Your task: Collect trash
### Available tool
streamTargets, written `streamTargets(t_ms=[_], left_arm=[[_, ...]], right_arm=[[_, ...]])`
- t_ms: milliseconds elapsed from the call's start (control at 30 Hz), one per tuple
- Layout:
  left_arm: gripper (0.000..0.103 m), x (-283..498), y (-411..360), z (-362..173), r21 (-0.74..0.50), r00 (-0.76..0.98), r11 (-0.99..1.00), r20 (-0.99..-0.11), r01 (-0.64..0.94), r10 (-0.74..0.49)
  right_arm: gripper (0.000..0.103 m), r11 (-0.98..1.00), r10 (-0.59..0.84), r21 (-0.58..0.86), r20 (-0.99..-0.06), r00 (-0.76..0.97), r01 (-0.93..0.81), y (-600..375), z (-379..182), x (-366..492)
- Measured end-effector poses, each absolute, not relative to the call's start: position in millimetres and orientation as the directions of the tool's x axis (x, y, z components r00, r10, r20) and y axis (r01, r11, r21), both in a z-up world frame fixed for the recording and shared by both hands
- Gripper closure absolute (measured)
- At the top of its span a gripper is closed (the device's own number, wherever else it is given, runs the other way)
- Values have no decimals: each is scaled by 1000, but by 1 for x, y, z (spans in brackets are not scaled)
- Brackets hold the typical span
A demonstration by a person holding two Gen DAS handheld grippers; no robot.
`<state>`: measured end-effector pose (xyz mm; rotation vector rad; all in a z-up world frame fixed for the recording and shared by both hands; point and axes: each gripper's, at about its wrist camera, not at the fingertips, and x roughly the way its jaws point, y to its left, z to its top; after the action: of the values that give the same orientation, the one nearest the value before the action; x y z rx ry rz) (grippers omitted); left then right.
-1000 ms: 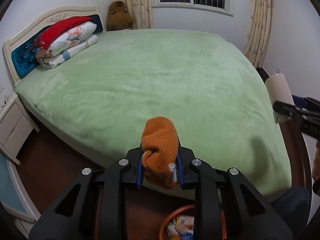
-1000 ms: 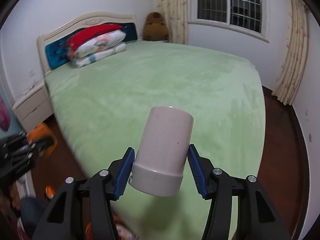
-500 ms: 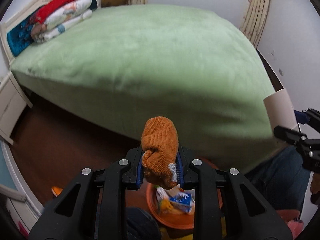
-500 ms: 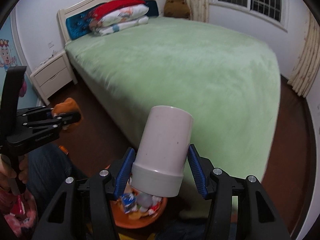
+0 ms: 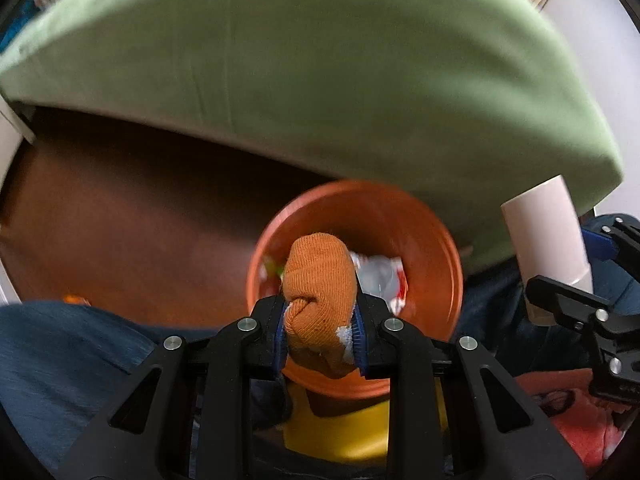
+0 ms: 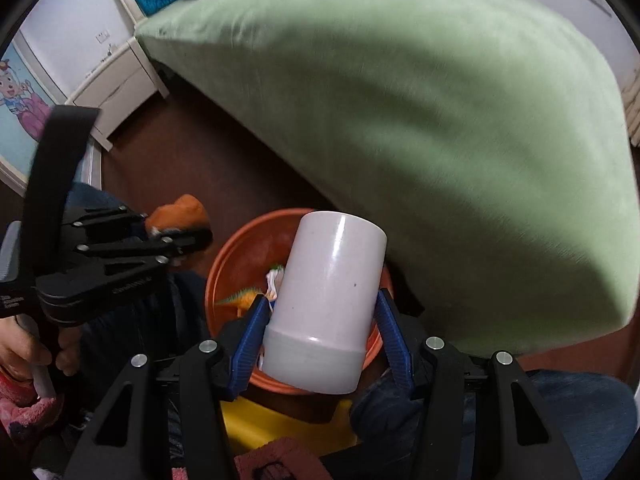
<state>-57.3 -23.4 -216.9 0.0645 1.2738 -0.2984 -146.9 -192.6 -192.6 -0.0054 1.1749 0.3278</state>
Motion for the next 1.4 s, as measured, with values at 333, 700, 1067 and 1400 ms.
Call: streamTargets(t_ms=[333,700,1067,1400], left_arm=[[78,-44,-30,-286,-166,47,965,-983,204,-179],[26,-34,-27,-303,-138,-2,974,-990,181,-140],[26,-33,-26,-302,-138,-12,975,-990,176,-138],[26,-32,-23,-290,-128,42,976,-990,173,-137]], right_arm=[[49,952,205,148,-959,196,-268,-177,-247,-129],[30,964,206,183,-973,106,-195,-187,-273,-118],[30,966,209,186,-971,115,-179,-193,-270,-116],[30,967,225,198,-959,175,-157,-200,-255,-111]])
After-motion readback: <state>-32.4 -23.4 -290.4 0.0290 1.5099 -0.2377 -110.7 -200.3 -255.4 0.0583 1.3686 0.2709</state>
